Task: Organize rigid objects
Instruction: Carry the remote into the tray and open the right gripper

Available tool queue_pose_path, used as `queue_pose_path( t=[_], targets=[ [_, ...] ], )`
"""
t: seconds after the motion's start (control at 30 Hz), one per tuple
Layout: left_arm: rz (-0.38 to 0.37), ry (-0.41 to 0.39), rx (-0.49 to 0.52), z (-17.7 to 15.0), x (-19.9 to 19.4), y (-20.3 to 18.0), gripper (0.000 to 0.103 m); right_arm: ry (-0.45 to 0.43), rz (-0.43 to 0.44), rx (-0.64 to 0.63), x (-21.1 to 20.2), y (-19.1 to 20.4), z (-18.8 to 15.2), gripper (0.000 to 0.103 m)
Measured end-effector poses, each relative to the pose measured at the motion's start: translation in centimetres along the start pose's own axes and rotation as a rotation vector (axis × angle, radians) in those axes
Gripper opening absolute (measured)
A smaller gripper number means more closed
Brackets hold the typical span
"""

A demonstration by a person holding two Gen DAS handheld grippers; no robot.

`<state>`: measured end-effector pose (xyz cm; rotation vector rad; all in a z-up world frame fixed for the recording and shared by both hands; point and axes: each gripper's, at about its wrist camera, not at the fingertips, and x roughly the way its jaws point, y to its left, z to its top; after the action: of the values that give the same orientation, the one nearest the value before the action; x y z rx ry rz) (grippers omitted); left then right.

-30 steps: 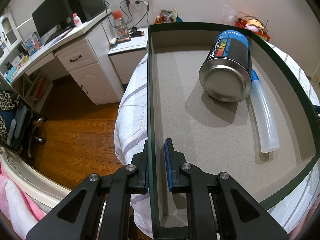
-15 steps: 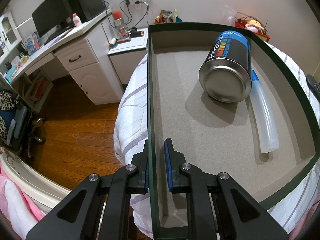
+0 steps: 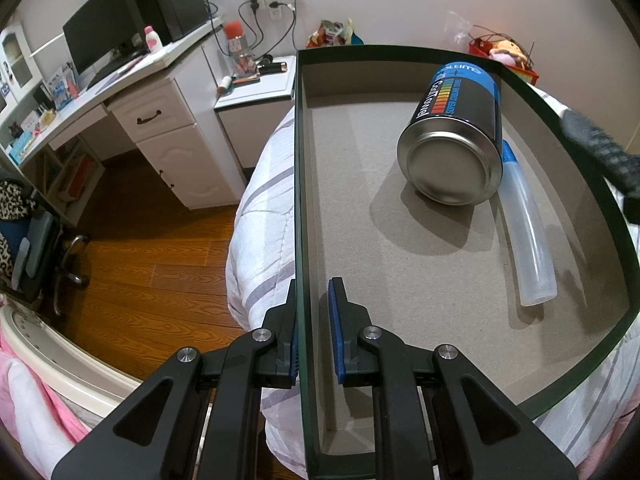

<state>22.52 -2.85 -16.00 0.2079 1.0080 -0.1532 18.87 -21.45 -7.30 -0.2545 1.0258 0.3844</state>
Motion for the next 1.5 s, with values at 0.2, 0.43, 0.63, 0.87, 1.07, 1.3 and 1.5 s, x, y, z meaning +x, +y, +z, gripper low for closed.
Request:
queue_pose_path(
  t=[0.2, 0.43, 0.63, 0.87, 1.07, 1.3, 1.5],
  targets=[
    [-0.008, 0.0, 0.001, 0.1, 0.1, -0.3, 0.011, 0.084, -0.027, -0.053, 3.3, 2.3, 2.0, 0.044],
    [-0.012, -0.001, 0.004, 0.1, 0.0, -0.4, 0.011, 0.079, -0.018, -0.045, 5.3, 2.8, 3.7, 0.044],
    [-0.011, -0.002, 0.003, 0.0, 0.0, -0.4, 0.011, 0.094, -0.149, -0.036, 5.5, 2.3, 3.8, 0.044],
    [-0.012, 0.0, 0.004, 0.1, 0.0, -0.4, 0.011, 0.126, -0.266, -0.049, 6.2, 2.5, 3.6, 0.044],
    [-0.012, 0.0, 0.004, 0.1, 0.0, -0.4, 0.011, 0.116, -0.204, -0.026, 6.6, 3.1, 4.0, 0.044],
    [-0.012, 0.001, 0.004, 0.1, 0.0, -0.5, 0.011, 0.089, -0.025, 0.016, 6.8, 3.4, 3.9, 0.044],
    [-0.013, 0.0, 0.003, 0.1, 0.0, -0.4, 0.011, 0.058, 0.128, 0.033, 6.8, 3.4, 3.6, 0.044]
  ],
)
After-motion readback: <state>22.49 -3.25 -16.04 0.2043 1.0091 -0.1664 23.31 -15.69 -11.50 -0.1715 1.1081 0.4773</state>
